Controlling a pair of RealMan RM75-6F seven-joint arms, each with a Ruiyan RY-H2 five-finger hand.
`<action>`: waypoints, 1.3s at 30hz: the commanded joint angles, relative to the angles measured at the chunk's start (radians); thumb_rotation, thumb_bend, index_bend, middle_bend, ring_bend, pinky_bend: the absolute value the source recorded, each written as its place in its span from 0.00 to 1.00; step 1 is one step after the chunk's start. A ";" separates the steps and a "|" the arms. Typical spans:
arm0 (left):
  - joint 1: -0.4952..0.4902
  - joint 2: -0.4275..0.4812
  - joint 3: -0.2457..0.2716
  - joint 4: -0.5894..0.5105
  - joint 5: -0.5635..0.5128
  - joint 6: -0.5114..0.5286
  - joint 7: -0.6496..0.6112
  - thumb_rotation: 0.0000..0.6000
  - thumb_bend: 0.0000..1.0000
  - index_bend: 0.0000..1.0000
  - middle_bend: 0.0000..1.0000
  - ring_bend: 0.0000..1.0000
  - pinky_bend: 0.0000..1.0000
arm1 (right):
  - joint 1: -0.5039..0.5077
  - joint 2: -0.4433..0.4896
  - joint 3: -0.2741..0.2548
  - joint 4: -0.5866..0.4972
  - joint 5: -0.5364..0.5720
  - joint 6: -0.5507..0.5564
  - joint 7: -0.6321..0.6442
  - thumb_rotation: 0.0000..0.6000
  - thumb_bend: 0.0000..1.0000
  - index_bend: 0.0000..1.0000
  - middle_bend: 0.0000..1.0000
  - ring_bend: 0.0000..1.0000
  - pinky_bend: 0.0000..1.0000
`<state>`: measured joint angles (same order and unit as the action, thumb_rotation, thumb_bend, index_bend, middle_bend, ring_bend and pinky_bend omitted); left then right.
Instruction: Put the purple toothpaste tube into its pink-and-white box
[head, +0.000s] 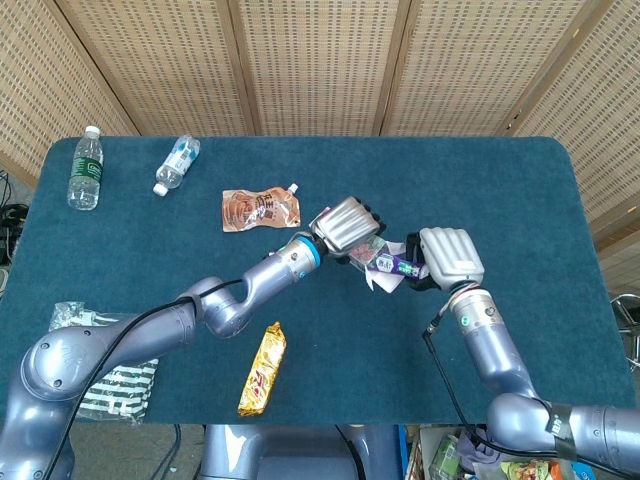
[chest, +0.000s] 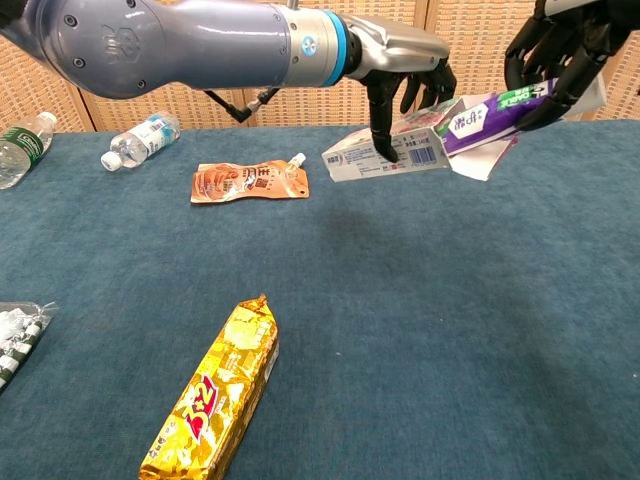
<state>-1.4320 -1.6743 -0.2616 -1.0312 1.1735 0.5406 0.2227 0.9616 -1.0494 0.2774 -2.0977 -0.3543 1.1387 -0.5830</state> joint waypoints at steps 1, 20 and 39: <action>-0.002 -0.002 -0.002 -0.001 -0.005 -0.002 -0.005 1.00 0.18 0.50 0.43 0.39 0.39 | 0.011 -0.009 -0.004 0.005 0.005 0.012 -0.015 1.00 0.91 0.64 0.68 0.53 0.53; 0.003 -0.045 -0.044 0.013 -0.067 0.008 -0.085 1.00 0.18 0.54 0.47 0.43 0.42 | 0.016 0.007 -0.009 -0.016 -0.060 0.023 -0.016 1.00 0.02 0.03 0.00 0.00 0.00; 0.078 -0.103 -0.142 0.037 -0.087 0.002 -0.430 1.00 0.18 0.58 0.51 0.46 0.45 | -0.073 0.171 -0.007 -0.113 -0.208 0.271 -0.083 1.00 0.00 0.00 0.00 0.00 0.00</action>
<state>-1.3767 -1.7763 -0.3839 -0.9905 1.0667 0.5391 -0.1431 0.9189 -0.9131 0.2769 -2.2029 -0.5332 1.3708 -0.6531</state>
